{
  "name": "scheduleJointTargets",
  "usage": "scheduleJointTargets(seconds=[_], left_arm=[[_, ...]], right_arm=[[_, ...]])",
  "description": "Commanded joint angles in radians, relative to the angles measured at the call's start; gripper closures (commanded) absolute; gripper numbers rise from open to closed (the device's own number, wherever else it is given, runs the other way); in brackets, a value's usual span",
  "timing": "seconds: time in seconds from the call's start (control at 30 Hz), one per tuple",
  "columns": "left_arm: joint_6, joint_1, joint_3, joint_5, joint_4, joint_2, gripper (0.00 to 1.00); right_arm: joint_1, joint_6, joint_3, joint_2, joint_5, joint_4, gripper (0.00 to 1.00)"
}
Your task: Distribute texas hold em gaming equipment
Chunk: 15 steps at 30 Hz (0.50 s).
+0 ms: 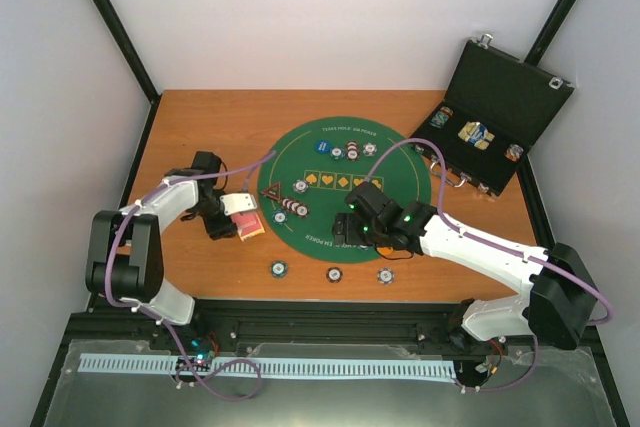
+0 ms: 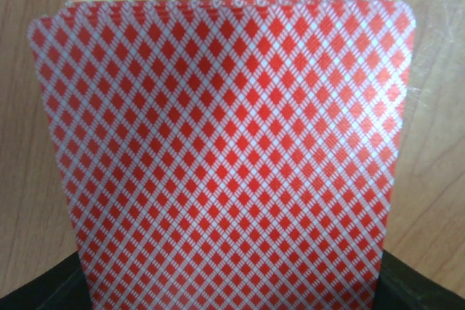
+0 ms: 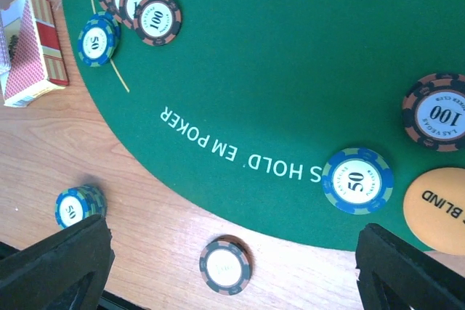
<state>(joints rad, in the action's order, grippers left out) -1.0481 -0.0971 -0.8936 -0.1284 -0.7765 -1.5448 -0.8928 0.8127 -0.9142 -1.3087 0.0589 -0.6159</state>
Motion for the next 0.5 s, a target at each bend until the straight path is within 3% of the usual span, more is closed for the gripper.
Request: scheduleJointTargets(seconds=[0.0,0.2,0.47], left_arm=[[-0.036,-0.005,-0.044,-0.033,-0.058,0.049,0.99],[-0.048,-0.004,-0.068,-0.082,-0.138,0.124,0.99],[-0.039,-0.006,-0.124,-0.2,-0.267,0.226,0.99]], right_arm=[[-0.009,0.004,0.007,-0.001,-0.023,0.038,0.09],[-0.006,0.003,0.015,0.004,-0.107,0.121,0.09],[0.011,0.045,0.061,-0.043,-0.355,0.426,0.09]])
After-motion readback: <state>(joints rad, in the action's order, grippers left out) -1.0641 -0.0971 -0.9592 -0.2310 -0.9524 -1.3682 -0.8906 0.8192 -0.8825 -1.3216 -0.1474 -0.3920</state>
